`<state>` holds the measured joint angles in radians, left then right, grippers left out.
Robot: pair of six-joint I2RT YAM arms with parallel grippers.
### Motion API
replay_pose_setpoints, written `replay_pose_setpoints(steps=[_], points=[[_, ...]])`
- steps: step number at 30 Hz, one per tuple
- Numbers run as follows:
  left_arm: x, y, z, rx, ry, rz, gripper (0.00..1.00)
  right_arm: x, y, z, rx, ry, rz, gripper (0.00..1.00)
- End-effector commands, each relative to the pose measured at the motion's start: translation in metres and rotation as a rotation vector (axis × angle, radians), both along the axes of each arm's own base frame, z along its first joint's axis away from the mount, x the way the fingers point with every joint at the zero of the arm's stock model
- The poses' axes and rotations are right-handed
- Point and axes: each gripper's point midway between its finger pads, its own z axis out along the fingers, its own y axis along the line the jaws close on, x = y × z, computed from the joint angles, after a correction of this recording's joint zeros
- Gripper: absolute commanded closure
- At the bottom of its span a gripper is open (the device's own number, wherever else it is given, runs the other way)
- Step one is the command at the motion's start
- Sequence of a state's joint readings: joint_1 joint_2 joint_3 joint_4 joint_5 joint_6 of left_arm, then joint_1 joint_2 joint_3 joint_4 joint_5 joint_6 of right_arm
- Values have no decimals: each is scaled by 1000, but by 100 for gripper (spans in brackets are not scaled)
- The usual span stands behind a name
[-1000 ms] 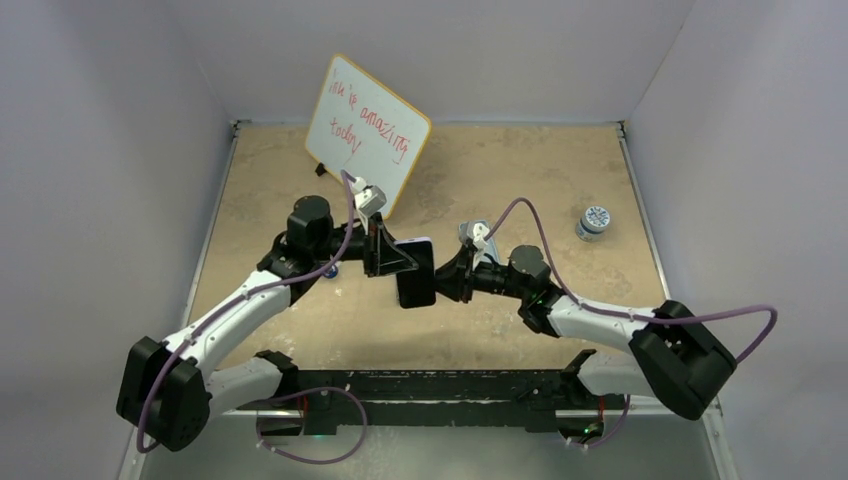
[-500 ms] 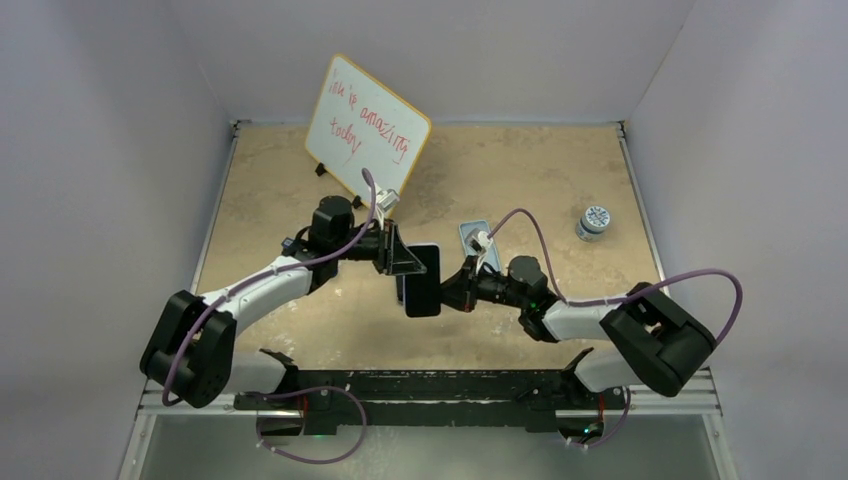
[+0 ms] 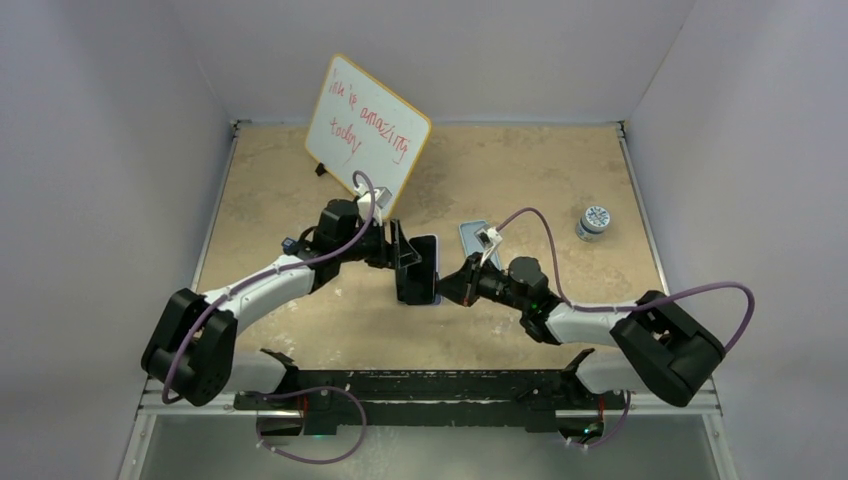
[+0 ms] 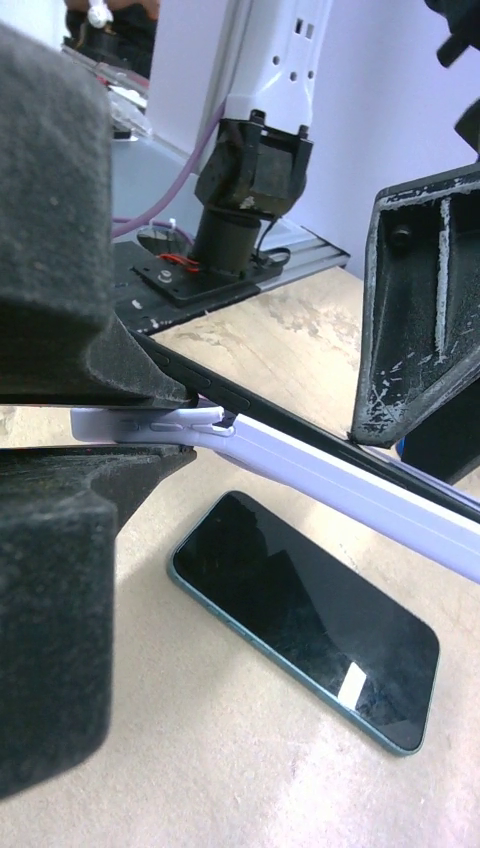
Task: Take the phone out of the phone case
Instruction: Remove the phone from the phone case.
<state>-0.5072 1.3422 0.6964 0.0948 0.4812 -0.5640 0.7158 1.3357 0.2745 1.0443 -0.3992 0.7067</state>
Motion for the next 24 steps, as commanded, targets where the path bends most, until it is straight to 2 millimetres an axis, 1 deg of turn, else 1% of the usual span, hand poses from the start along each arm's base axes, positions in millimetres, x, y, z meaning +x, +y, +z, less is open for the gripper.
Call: replay_pose_setpoints(steps=[1, 4, 11, 17, 21, 24], points=[[15, 12, 10, 94, -81, 94, 36, 14, 7, 50, 117, -67, -54, 100], [11, 14, 14, 184, -123, 101, 34, 19, 5, 37, 74, -6, -92, 100], [-10, 2, 24, 356, -277, 54, 34, 25, 4, 19, 41, 116, -145, 100], [-25, 1, 30, 448, -397, 57, 34, 31, 4, 12, -9, 152, -170, 100], [-35, -7, 33, 468, -457, 30, 34, 34, 6, 10, -29, 165, -174, 100], [-40, -15, 31, 502, -493, 9, 34, 34, 7, 8, -36, 184, -174, 100]])
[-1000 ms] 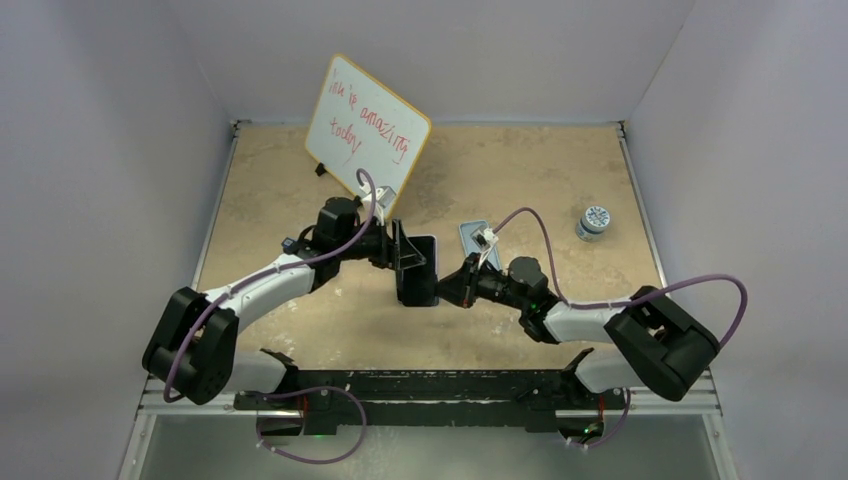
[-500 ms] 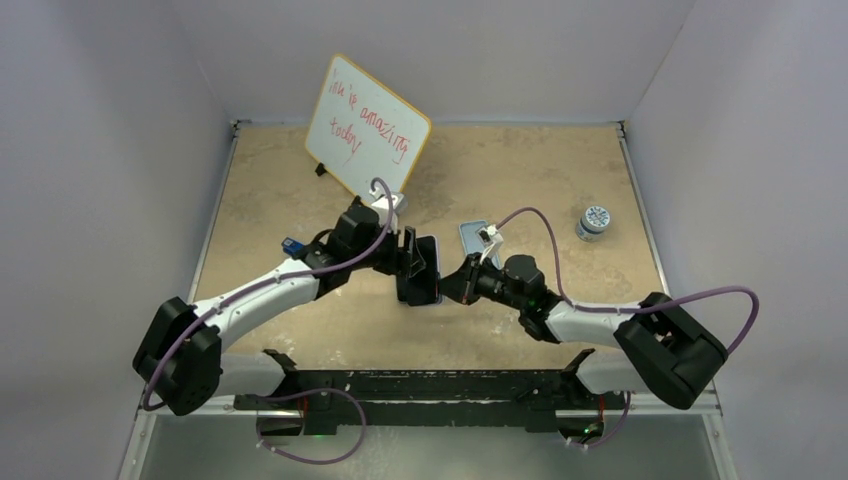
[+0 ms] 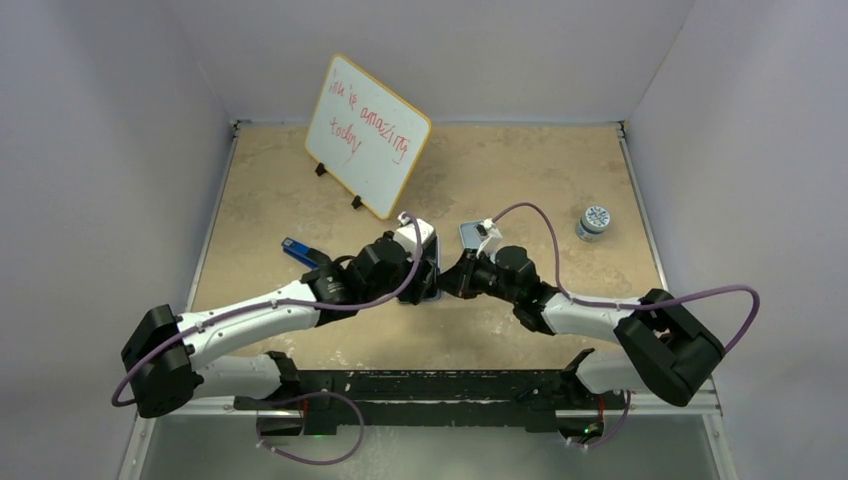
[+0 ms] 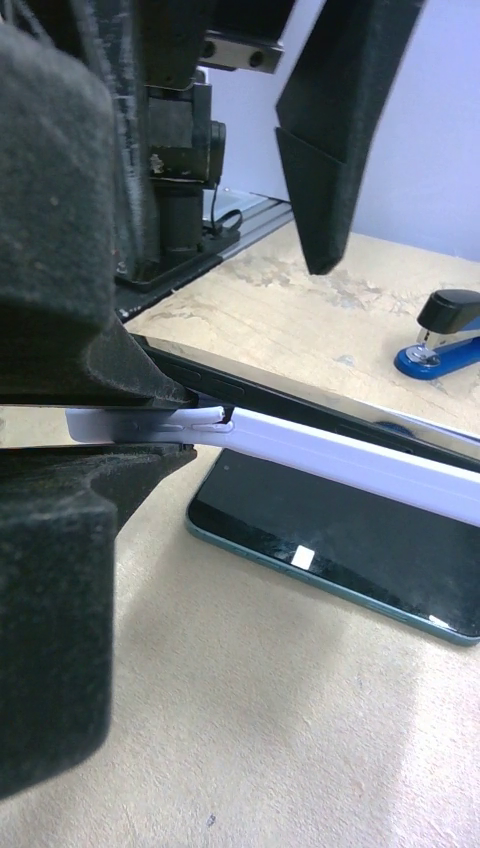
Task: Take the phone out of the phone case
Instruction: Remove the phone from the phone case.
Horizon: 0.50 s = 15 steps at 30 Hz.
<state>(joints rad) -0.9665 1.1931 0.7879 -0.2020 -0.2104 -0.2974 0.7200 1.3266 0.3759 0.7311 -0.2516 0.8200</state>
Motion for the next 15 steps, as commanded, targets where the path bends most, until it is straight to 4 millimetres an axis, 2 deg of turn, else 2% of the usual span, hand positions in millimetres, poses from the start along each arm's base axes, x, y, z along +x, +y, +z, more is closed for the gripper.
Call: replay_pose_setpoints(steps=[1, 7, 15], points=[[3, -4, 11, 63, -117, 7, 34, 14, 13, 31, 66, -42, -13, 100], [-9, -19, 1, 186, -194, 14, 33, 13, 16, 30, 71, -18, -5, 100], [-15, -33, -14, 315, -260, 25, 39, 12, 18, 32, 77, -4, 4, 100]])
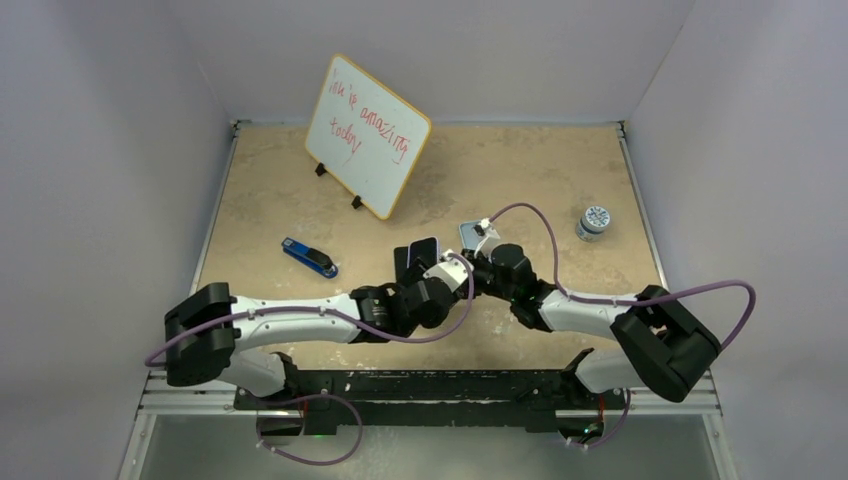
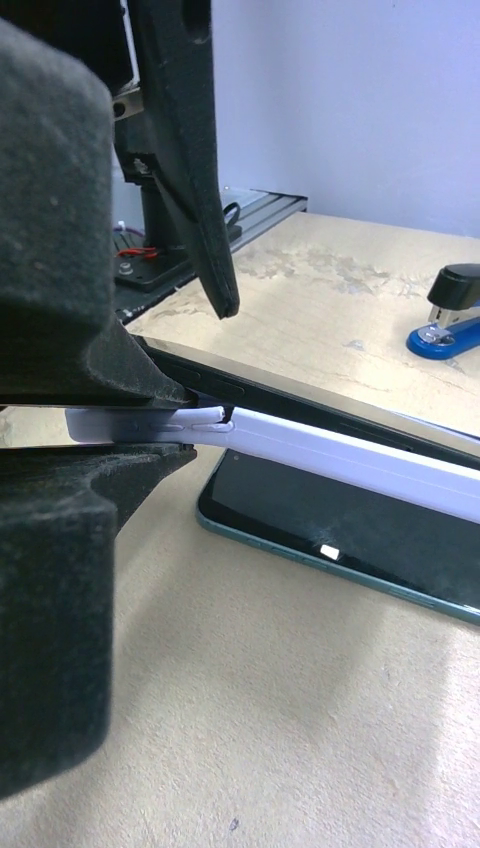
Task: Take the phone out of the phone case
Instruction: Remove the phone from the phone case.
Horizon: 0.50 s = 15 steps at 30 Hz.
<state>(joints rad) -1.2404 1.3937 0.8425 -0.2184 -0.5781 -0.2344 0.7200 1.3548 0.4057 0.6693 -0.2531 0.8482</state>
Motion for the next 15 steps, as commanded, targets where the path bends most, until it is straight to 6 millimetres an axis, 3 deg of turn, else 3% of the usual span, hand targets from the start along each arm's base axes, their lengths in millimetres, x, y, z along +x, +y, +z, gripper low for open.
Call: replay_pose_setpoints(steps=[1, 5, 15], points=[[10, -10, 18, 30, -104, 34, 40, 12, 17, 41, 103, -70, 9, 100], [12, -12, 14, 69, -135, 60, 42, 11, 18, 41, 103, -67, 15, 100], [22, 10, 15, 163, -202, 159, 54, 10, 19, 43, 109, -60, 25, 100]])
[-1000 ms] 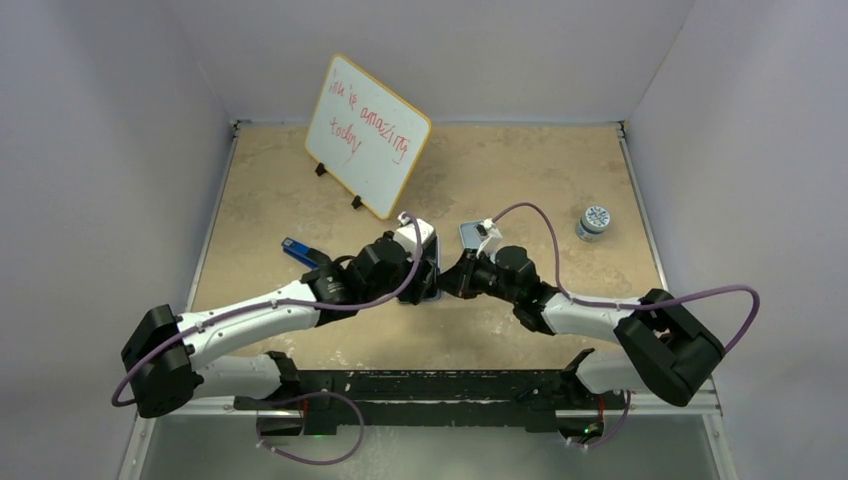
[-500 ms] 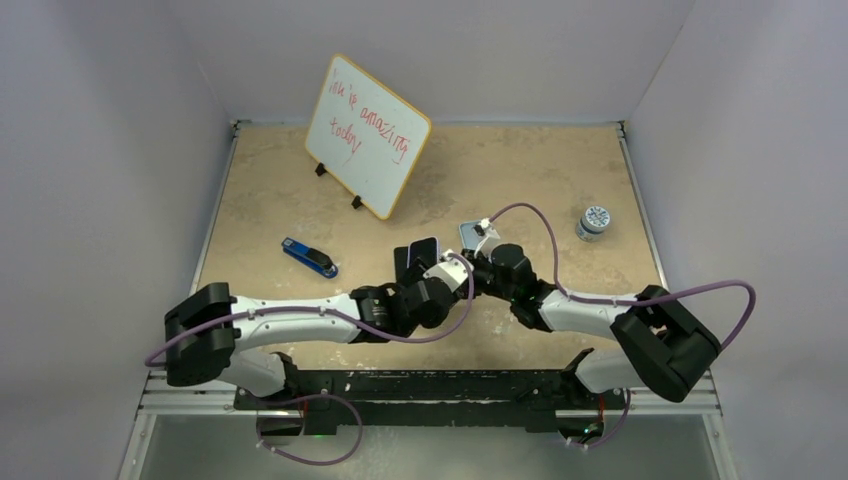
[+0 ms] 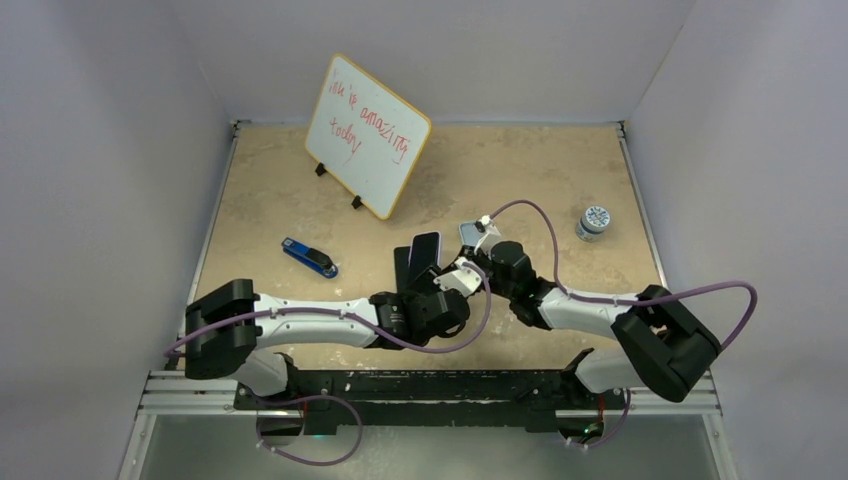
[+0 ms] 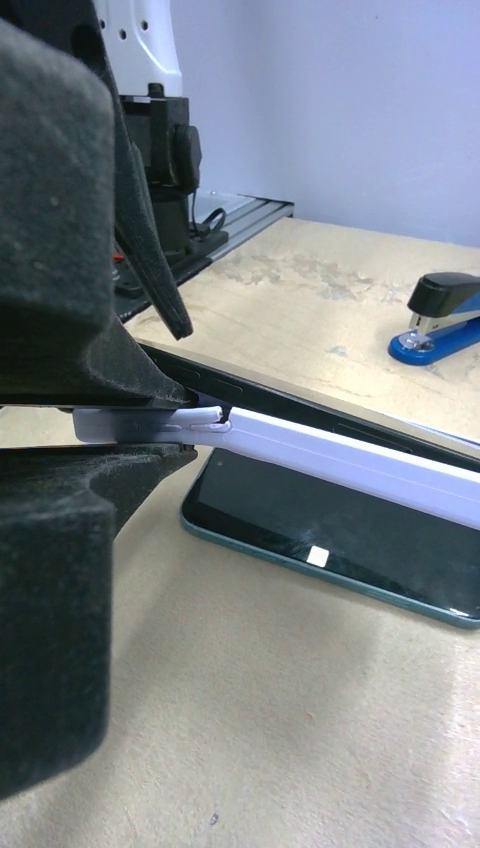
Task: Take the phone out of the phone case
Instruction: Remove the phone from the phone case.
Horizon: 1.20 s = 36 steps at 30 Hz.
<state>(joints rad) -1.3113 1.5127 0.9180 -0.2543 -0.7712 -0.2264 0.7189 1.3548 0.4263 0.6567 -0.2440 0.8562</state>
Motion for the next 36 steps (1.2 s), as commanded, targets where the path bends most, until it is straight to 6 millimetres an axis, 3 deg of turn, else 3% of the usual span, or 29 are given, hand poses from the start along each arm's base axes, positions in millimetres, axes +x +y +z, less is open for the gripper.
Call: replay_pose_setpoints(steps=[1, 6, 12, 17, 32, 36], points=[[17, 17, 16, 47, -96, 104, 56, 5, 18, 37, 104, -58, 40, 100], [17, 25, 15, 77, -94, 123, 58, 3, 17, 34, 94, -49, 47, 100], [8, 16, 34, -40, -62, 51, 46, 3, 17, 31, 89, -44, 45, 100], [7, 18, 37, -60, -55, 39, 44, 2, 17, 31, 95, -41, 43, 100], [15, 20, -5, 84, -51, 89, 44, -2, 17, 43, 123, -41, 55, 100], [21, 25, -6, 124, -87, 139, 45, -2, 17, 46, 125, -48, 56, 100]])
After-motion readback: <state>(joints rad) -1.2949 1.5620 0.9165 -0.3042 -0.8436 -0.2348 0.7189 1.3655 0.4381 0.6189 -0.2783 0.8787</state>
